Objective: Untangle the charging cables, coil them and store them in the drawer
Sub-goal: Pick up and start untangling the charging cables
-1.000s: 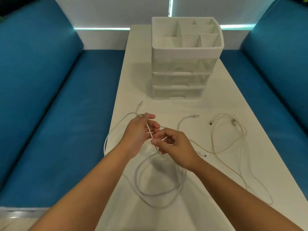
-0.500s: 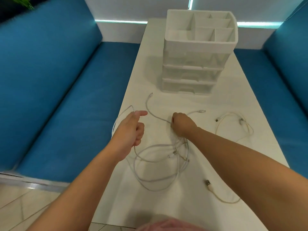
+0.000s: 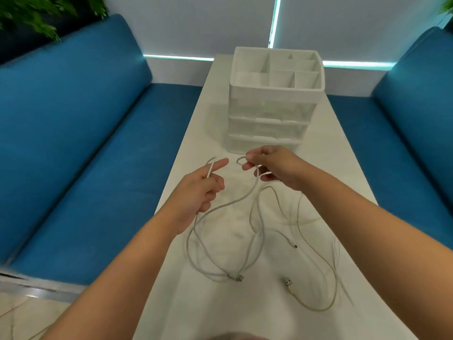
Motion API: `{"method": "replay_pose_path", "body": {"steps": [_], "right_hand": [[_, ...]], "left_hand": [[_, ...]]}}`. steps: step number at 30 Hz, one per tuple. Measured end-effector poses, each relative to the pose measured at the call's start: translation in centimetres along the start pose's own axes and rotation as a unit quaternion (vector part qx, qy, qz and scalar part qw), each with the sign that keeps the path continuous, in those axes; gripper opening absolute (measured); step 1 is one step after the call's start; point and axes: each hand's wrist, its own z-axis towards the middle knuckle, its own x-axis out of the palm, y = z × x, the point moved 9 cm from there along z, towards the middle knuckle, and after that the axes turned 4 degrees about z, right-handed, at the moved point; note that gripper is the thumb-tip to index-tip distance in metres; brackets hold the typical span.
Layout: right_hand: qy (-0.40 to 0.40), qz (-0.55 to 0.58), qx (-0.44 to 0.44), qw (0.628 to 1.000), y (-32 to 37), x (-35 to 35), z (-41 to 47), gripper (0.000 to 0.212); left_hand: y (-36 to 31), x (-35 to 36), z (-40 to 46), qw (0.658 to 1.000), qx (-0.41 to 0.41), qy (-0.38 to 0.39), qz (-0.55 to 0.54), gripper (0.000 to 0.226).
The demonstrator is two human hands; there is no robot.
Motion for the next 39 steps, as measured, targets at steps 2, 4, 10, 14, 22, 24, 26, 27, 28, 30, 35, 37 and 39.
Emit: {"method": "replay_pose_path", "body": {"steps": [2,4,10,14,22,24,26,27,28,30,35,37,39], "right_hand": [[0.006,-0.013,-0.004,1.0,0.8,-0.3,-1.1,0.016],[0.002,-0.028,0.008,1.0,0.6,-0.8,-2.0,0.021],[-0.017,0.033,-0.011,0.999,0.7,-1.1,-3.7,0.019],[-0.023,0.079,-0.036,0.996,1.9,-0.4,-4.4,0.021],[-0.026,0.141,-0.037,0.989,0.7,1.2,-5.5,0.024],[-0.036,0.161,-0.041,0.985,1.2,0.8,-5.5,0.023],[-0.045,0.18,-0.048,0.981,1.6,0.4,-5.4,0.02],[-0.051,0.177,-0.052,0.981,1.7,0.3,-5.3,0.019],[-0.056,0.165,-0.055,0.983,1.8,0.1,-5.2,0.019],[-0.057,0.146,-0.049,0.986,1.3,0.1,-5.0,0.022],[-0.112,0.053,-0.058,0.991,-2.1,-2.1,-4.1,0.015],[-0.148,-0.125,-0.081,0.978,-4.4,-3.4,-3.7,0.015],[-0.088,-0.327,-0.026,0.94,-8.9,-2.7,-3.0,0.028]], "left_hand": [[-0.1,0.9,0.2,1.0,-0.008,0.016,-0.01,0.043],[0.1,1.9,0.2,0.999,-0.021,0.03,-0.039,0.031],[1.0,3.2,-0.4,1.0,-0.015,0.017,-0.012,0.033],[0.4,3.8,-0.8,1.0,0.002,0.018,-0.001,0.028],[-1.1,5.7,-1.7,0.997,0.014,0.001,0.077,0.024],[-1.5,6.5,-2.2,0.996,0.021,0.022,0.087,0.025],[-1.7,7.3,-2.4,0.997,0.03,0.038,0.067,0.023],[-1.7,7.4,-2.5,0.998,0.031,0.033,0.045,0.026],[-1.8,7.3,-2.4,0.999,0.034,0.019,0.023,0.032],[-1.9,6.9,-2.2,0.998,0.053,-0.016,0.011,0.037],[-0.5,5.0,-2.2,0.997,0.047,-0.053,0.027,0.035],[0.2,4.3,-2.4,0.997,0.034,-0.059,0.02,0.035],[0.8,3.8,-2.6,0.998,0.024,-0.061,0.011,0.032]]}}
